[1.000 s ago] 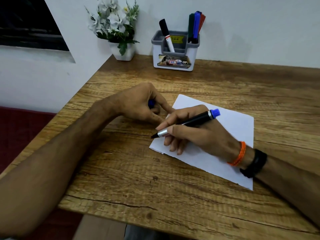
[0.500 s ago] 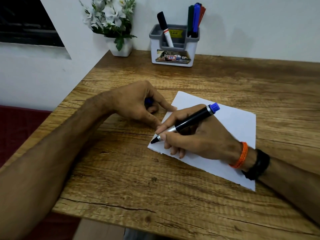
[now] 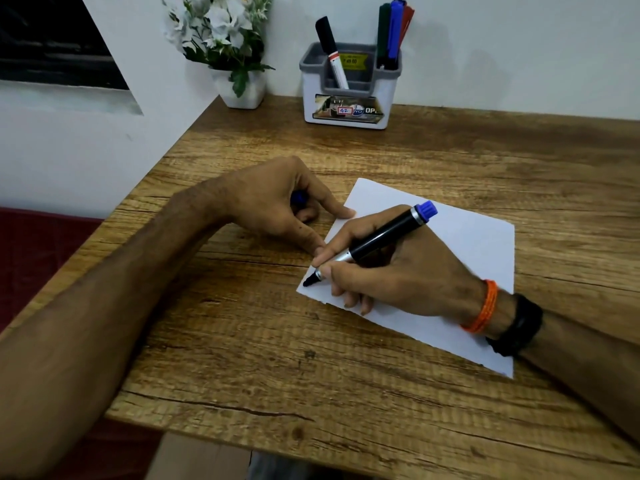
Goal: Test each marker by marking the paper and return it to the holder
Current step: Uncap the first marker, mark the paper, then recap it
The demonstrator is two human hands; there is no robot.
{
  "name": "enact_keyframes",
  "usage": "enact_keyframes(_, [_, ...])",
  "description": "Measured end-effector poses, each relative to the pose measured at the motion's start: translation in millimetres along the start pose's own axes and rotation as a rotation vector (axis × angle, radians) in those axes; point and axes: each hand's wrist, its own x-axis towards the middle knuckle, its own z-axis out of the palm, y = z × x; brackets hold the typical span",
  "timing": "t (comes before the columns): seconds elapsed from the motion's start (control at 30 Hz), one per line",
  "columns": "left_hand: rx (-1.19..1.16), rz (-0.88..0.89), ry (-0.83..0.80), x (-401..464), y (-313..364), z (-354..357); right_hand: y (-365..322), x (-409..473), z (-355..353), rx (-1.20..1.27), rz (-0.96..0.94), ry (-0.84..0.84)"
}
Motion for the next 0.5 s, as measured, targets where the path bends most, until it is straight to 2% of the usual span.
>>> enact_keyframes(0.5, [-0.009, -0.003, 0.001, 0.0, 0.4, 1.2, 0.1, 0.4, -1.1, 0.005, 0.011, 0.01])
